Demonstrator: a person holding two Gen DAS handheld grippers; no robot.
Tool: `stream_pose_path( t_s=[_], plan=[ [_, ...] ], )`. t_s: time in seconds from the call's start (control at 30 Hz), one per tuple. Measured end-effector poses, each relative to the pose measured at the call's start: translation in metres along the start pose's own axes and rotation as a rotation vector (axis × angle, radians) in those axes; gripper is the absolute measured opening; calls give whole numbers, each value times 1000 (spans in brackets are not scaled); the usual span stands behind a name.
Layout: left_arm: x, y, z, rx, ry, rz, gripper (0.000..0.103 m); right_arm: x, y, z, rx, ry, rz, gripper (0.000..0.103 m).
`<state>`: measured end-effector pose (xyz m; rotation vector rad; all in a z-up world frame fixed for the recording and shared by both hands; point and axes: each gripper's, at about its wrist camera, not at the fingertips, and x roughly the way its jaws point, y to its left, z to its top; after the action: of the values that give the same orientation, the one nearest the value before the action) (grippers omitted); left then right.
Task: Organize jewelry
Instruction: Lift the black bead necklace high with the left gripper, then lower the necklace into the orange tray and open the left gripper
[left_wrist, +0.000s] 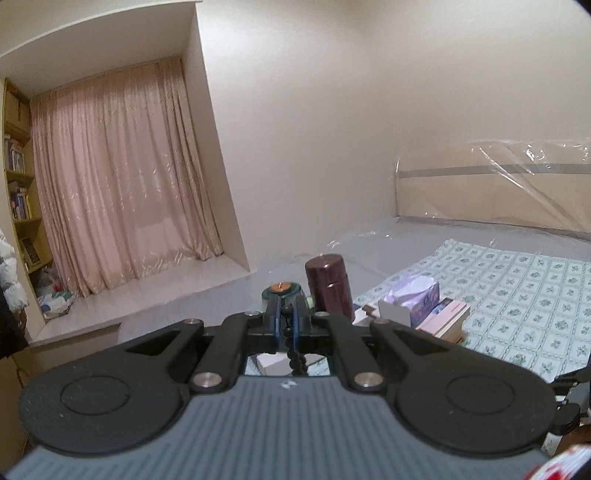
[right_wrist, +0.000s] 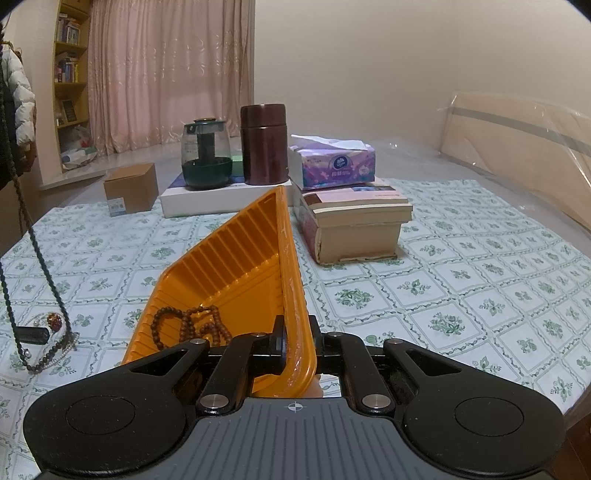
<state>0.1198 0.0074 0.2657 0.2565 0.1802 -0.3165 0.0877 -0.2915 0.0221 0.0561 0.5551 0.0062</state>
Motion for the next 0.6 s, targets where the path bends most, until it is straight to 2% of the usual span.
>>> stream_pose_path(
  t_s=[0.43, 0.6],
  plan=[
    [-1, -23, 55, 25, -100, -54, 5, -1, 0, 2, 5, -3, 4, 9],
    [7, -41, 68, 23, -112, -109, 5, -1, -2, 3, 11, -3, 7, 9]
  ],
)
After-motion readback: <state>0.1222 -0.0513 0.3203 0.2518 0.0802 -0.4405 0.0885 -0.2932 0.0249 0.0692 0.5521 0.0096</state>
